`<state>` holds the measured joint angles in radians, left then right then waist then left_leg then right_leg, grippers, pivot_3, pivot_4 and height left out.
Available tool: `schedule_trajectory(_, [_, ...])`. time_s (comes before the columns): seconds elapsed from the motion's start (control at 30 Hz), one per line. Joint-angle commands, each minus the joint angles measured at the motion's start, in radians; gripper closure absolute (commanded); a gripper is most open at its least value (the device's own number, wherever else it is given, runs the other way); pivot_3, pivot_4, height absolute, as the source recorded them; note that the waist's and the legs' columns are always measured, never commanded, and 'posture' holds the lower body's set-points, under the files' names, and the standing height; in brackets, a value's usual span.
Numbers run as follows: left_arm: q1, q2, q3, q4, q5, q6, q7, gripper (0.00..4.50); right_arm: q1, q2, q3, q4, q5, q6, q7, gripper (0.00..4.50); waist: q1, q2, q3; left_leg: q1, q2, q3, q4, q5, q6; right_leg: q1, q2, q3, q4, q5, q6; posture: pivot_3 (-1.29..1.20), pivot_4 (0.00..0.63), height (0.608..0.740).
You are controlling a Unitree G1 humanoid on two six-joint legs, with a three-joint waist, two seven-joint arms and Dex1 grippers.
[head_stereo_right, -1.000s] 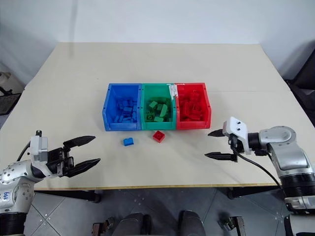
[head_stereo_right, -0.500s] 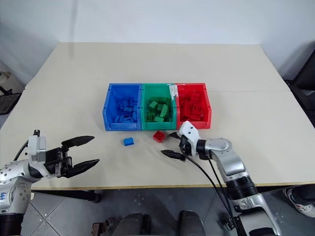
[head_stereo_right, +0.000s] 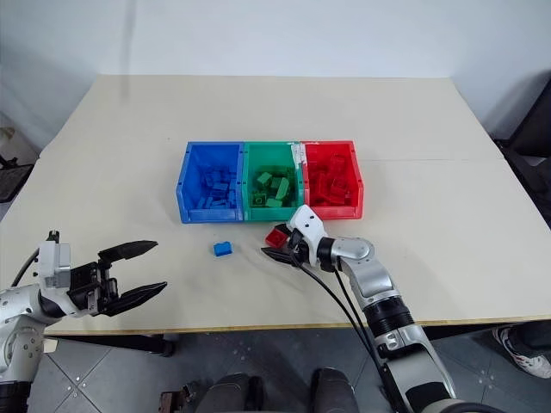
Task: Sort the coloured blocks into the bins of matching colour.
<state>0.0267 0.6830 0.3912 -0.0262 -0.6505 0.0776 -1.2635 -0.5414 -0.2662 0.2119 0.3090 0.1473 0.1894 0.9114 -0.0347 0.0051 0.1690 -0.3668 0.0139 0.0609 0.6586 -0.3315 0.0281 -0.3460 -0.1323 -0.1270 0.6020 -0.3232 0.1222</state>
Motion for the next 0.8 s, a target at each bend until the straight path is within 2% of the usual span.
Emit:
schedule_trajectory(0.03, [0.010, -0.001, 0.020, -0.027, -0.020, -0.004, 0.003, 0.00, 0.045, -0.068, -0.029, -0.137, 0.065, 0.052, 0.077, 2.56, 0.007, 0.000, 0.000, 0.000, 0.000, -0.001, 0.000, 0.000, 0.000, 0.000, 0.000, 0.000, 0.000, 0.000, 0.000, 0.00, 0.150, 0.740])
schedule_trajectory(0.07, [0.008, -0.002, 0.018, -0.024, -0.019, -0.005, 0.003, 0.00, 0.058, -0.095, -0.042, -0.180, 0.088, 0.075, 0.098, 2.91, 0.008, 0.000, 0.000, -0.001, -0.001, -0.001, 0.000, 0.000, 0.000, 0.000, -0.001, 0.000, 0.000, 0.000, 0.000, 0.00, 0.150, 0.740])
schedule_trajectory(0.1, [0.005, -0.003, 0.015, -0.021, -0.019, -0.005, 0.002, 0.00, 0.071, -0.121, -0.053, -0.215, 0.108, 0.093, 0.115, 3.03, 0.009, 0.000, 0.000, -0.001, -0.001, -0.001, 0.000, 0.000, 0.000, 0.000, -0.001, 0.000, -0.001, 0.000, 0.000, 0.00, 0.150, 0.740])
schedule_trajectory(0.3, [-0.019, -0.009, -0.001, -0.003, -0.013, -0.007, -0.003, 0.00, 0.106, -0.239, -0.133, -0.326, 0.190, 0.175, 0.156, 3.01, 0.007, 0.001, 0.000, -0.001, 0.000, -0.001, 0.000, 0.000, 0.000, 0.002, -0.001, 0.000, -0.006, 0.000, 0.000, 0.00, 0.150, 0.740])
schedule_trajectory(0.47, [-0.054, -0.017, -0.024, 0.029, -0.004, -0.013, -0.011, 0.00, 0.067, -0.374, -0.288, -0.238, 0.205, 0.163, 0.129, 3.01, 0.010, 0.001, 0.001, -0.001, -0.001, 0.000, 0.000, 0.000, 0.001, 0.003, -0.001, -0.001, -0.008, 0.000, 0.000, 0.00, 0.150, 0.740])
schedule_trajectory(0.67, [-0.080, -0.027, -0.039, 0.046, 0.001, -0.019, -0.010, 0.00, -0.077, -0.369, -0.278, -0.074, 0.159, 0.084, 0.107, 3.01, 0.001, 0.001, 0.001, -0.001, 0.000, 0.002, -0.001, 0.000, 0.000, 0.002, 0.001, -0.001, -0.009, 0.000, 0.000, 0.00, 0.150, 0.740])
schedule_trajectory(0.8, [-0.086, -0.030, -0.043, 0.050, 0.005, -0.024, -0.006, 0.00, -0.246, -0.310, -0.244, 0.140, 0.090, -0.025, 0.069, 3.01, -0.002, 0.001, 0.001, -0.001, 0.000, 0.005, -0.001, 0.000, 0.000, 0.001, 0.001, -0.003, -0.008, 0.000, 0.000, 0.00, 0.150, 0.740])
